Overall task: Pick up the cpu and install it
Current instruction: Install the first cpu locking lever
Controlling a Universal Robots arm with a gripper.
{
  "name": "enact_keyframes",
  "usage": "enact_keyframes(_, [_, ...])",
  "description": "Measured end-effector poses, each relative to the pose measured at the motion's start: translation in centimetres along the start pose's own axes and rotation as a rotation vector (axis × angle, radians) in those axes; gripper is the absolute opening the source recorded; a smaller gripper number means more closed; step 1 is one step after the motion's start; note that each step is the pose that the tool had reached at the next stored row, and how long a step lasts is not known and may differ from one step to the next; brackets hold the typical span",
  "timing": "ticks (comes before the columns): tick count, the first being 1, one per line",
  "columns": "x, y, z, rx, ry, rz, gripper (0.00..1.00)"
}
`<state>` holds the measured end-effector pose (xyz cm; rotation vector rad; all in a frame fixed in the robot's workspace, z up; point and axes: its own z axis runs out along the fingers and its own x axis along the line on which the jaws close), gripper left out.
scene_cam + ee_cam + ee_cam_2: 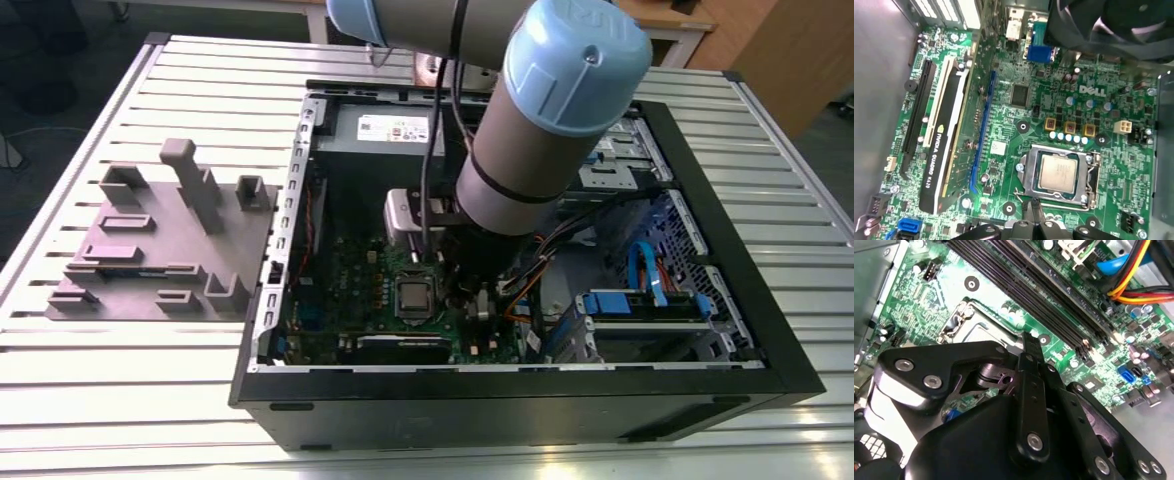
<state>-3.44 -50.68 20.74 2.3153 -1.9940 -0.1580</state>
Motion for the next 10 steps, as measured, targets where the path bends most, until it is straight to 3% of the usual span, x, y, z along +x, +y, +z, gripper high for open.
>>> enact_keyframes(3, [-0.05,0.31,0.02,0.0000,0.0000,0.000,0.11])
enact_keyframes(10, [-0.04,0.31,0.02,-0.0020,0.0001,-0.002,0.11])
